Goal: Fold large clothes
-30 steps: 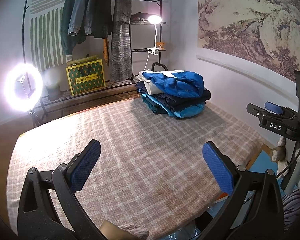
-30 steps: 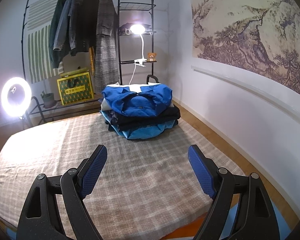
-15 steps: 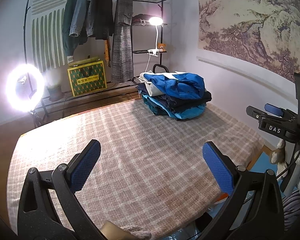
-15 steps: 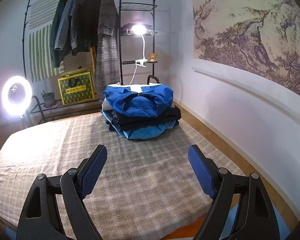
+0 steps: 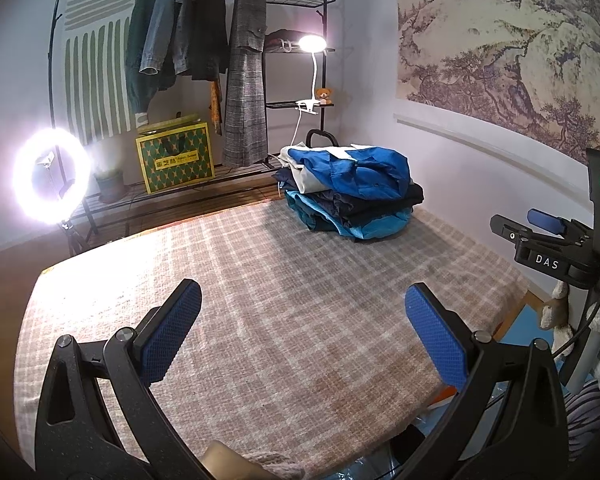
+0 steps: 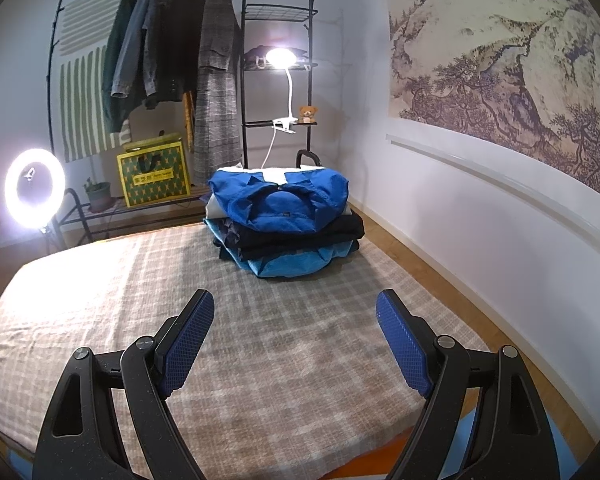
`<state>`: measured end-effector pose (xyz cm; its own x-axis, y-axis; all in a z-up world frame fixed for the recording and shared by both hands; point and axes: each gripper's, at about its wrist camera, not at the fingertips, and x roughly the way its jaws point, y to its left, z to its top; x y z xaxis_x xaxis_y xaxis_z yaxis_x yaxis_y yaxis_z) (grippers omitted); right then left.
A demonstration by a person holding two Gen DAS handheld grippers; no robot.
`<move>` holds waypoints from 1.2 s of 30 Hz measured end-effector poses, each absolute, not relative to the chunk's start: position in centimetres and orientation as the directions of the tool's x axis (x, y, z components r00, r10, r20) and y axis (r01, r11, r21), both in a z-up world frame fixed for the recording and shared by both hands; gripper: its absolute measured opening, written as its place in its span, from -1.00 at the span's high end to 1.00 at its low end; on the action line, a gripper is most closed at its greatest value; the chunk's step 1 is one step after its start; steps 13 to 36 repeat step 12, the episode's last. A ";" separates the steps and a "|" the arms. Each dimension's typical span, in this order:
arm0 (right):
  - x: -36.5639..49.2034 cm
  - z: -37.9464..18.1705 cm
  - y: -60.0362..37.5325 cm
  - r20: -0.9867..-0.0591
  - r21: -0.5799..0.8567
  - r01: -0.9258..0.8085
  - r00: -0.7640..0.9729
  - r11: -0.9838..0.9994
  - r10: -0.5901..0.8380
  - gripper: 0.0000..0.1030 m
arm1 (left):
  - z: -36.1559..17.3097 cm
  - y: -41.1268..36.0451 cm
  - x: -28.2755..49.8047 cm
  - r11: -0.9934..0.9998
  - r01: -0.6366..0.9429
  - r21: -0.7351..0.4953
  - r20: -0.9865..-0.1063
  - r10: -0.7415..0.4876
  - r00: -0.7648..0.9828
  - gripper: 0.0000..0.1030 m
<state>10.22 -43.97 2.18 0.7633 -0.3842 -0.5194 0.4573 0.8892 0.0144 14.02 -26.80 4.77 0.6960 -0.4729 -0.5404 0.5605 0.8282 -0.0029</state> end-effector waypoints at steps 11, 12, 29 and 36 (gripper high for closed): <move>10.3 2.0 -43.7 -0.521 0.010 0.453 0.764 0.892 -0.382 -0.62 | 5.5 -27.3 13.9 0.832 0.554 0.025 -0.510 -0.466 0.723 -1.00; 10.3 1.9 -43.7 -0.521 0.010 0.453 0.763 0.892 -0.382 -0.62 | 5.6 -27.3 13.5 0.836 0.548 0.033 -0.507 -0.459 0.730 -1.00; 10.3 1.9 -43.7 -0.521 0.010 0.453 0.763 0.892 -0.382 -0.62 | 5.6 -27.3 13.5 0.836 0.548 0.033 -0.507 -0.459 0.730 -1.00; 10.3 1.9 -43.7 -0.521 0.010 0.453 0.763 0.892 -0.382 -0.62 | 5.6 -27.3 13.5 0.836 0.548 0.033 -0.507 -0.459 0.730 -1.00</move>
